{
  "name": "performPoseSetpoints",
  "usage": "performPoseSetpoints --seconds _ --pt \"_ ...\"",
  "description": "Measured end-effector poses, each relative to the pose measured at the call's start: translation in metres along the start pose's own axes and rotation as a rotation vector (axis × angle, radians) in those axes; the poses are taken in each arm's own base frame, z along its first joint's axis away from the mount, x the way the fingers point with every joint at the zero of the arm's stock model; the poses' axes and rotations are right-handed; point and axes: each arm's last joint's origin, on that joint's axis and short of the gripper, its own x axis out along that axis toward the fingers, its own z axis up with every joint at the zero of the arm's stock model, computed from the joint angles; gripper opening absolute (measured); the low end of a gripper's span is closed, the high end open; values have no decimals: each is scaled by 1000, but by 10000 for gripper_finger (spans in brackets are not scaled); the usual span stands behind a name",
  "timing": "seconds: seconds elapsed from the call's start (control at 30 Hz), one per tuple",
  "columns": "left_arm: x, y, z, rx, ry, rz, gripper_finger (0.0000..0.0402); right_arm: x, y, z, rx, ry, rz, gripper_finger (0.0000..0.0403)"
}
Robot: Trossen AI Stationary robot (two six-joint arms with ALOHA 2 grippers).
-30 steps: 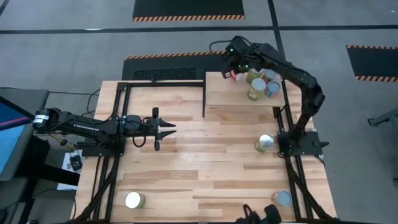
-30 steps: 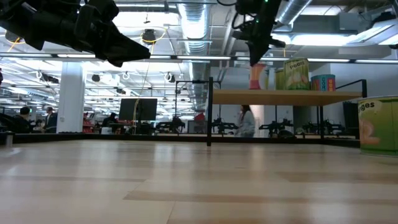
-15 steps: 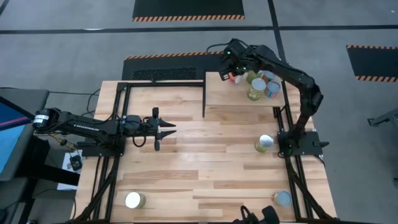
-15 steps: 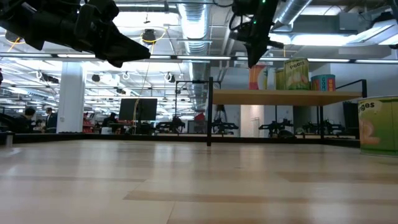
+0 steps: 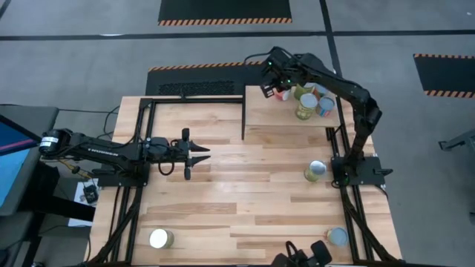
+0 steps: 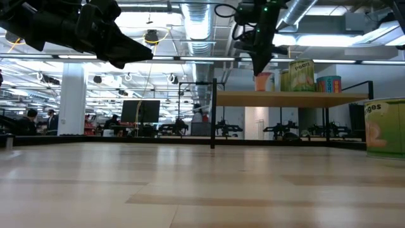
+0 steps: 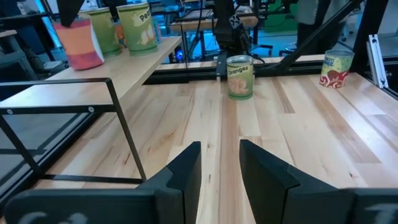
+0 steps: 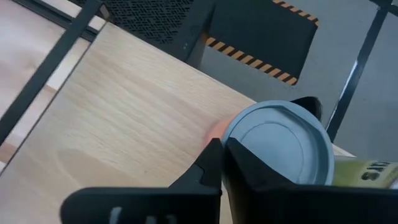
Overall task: Pick and place cans onto a shelf
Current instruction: Put the canned mixed fruits on the shelf, then put the canned spaghetti sauce on the shelf and aligned with the canned mixed fruits
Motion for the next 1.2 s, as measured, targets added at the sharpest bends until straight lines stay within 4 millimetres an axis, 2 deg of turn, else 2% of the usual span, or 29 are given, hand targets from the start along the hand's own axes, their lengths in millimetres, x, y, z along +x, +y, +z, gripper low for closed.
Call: performPoseSetpoints --seconds 0.5,0.6,0.7,0.87,1.03,1.13,1.2 --pt "0 0 0 -1 0 -1 100 -1 3 2 -31 -25 15 106" --pt "0 0 0 0 0 -1 100 -4 5 2 -85 -44 25 122" --pt "0 0 0 1 0 -1 100 -21 8 0 -167 -53 37 131" --pt "0 0 0 11 0 -1 100 -69 15 -11 -253 -99 70 115" --pt "0 0 -1 6 6 -2 100 -109 44 -41 -458 -236 84 55" --pt "0 0 -1 -1 14 -2 100 -126 59 -61 -504 -354 144 15" --pt "0 0 -2 -4 19 -4 100 -131 67 -75 -524 -432 205 10"
